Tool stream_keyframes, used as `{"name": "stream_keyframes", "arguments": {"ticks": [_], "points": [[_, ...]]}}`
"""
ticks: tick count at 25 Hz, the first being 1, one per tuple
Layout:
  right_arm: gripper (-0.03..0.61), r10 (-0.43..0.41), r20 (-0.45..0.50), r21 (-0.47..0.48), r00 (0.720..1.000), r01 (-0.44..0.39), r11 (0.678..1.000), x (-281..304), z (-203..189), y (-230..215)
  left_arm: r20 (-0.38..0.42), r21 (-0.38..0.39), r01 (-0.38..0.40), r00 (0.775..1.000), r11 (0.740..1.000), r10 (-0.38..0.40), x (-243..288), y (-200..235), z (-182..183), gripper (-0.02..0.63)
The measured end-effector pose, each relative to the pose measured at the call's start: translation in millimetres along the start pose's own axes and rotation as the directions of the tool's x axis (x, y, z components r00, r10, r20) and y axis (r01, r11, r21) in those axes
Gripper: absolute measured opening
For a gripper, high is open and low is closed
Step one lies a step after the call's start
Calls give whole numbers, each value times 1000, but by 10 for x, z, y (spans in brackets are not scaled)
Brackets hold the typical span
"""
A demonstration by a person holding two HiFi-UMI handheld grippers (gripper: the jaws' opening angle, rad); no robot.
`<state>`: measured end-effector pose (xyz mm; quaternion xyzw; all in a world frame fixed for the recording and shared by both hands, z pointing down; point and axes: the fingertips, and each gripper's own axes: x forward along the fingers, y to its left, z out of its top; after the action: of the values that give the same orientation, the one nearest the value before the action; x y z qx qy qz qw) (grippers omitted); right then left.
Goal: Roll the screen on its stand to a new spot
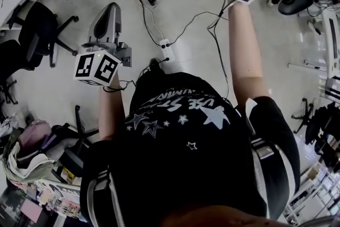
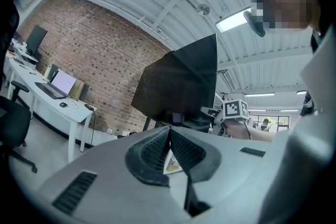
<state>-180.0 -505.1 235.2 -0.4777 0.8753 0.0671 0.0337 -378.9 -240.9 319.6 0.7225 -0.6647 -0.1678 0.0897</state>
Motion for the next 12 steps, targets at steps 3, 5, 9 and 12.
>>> {"name": "stream_keyframes", "arguments": {"ticks": [3,5,9,12], "points": [[183,-3,-2,7,1000,3,1000,-140,3,-79,14,3,4,1000,1000,-4,-18,-94,15,12],[183,0,-3,6,1000,0,1000,-236,5,-136,18,8,9,1000,1000,-9,-27,-180,11,12],[183,13,-6,3,1000,-13,1000,-433,9,-201,26,19,16,1000,1000,-16,-63,-379,-14,12],[184,24,-2,5,1000,-24,1000,-593,-5,-244,25,33,19,1000,999,-19,-122,-575,-57,12]]}}
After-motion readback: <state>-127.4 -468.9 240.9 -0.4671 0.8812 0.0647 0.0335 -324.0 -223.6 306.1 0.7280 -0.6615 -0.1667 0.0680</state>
